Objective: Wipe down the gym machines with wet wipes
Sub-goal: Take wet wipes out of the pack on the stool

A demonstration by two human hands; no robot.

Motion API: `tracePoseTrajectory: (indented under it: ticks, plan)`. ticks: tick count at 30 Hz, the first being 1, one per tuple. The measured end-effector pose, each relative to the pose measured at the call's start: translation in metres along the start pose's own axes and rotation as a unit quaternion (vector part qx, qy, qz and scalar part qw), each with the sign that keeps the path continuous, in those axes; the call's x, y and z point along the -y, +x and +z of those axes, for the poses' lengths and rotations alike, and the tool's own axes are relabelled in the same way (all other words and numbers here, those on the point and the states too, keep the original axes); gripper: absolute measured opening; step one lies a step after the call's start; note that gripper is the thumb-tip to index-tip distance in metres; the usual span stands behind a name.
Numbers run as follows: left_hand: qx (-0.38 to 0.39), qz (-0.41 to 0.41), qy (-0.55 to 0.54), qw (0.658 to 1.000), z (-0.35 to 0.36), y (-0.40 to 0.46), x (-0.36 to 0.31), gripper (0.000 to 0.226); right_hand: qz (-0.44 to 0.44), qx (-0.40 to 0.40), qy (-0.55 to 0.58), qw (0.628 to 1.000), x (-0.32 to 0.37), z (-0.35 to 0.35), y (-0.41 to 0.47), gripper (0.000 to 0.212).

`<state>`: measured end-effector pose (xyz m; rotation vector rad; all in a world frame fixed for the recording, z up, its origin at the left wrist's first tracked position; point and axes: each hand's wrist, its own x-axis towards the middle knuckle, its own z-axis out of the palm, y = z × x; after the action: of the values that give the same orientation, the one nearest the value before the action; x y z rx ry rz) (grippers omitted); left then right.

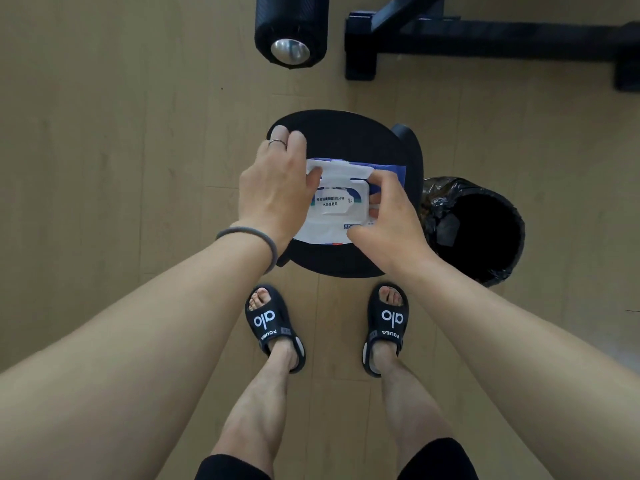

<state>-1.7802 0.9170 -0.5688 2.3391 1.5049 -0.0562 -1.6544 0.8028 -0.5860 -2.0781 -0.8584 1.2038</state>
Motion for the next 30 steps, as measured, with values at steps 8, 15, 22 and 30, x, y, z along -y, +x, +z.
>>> tracePoseTrajectory:
  ticks: [8,15,22,30]
  plan:
    - [0.101,0.122,-0.063,0.985,0.013,-0.015,-0.006,0.045,-0.033,0.003,-0.066,0.997,-0.006,-0.001,-0.003,0.034]
    - [0.042,0.123,-0.046,0.99,0.016,-0.012,-0.007,0.034,-0.026,0.024,-0.059,0.998,0.0,-0.005,-0.003,0.058]
    - [0.031,0.187,-0.026,0.982,0.013,-0.012,0.008,0.023,-0.034,0.029,-0.096,0.994,-0.005,0.0,0.0,0.058]
    - [0.069,0.144,-0.09,0.983,0.007,-0.006,0.006,0.003,-0.04,0.038,-0.173,0.983,0.002,0.0,-0.002,0.061]
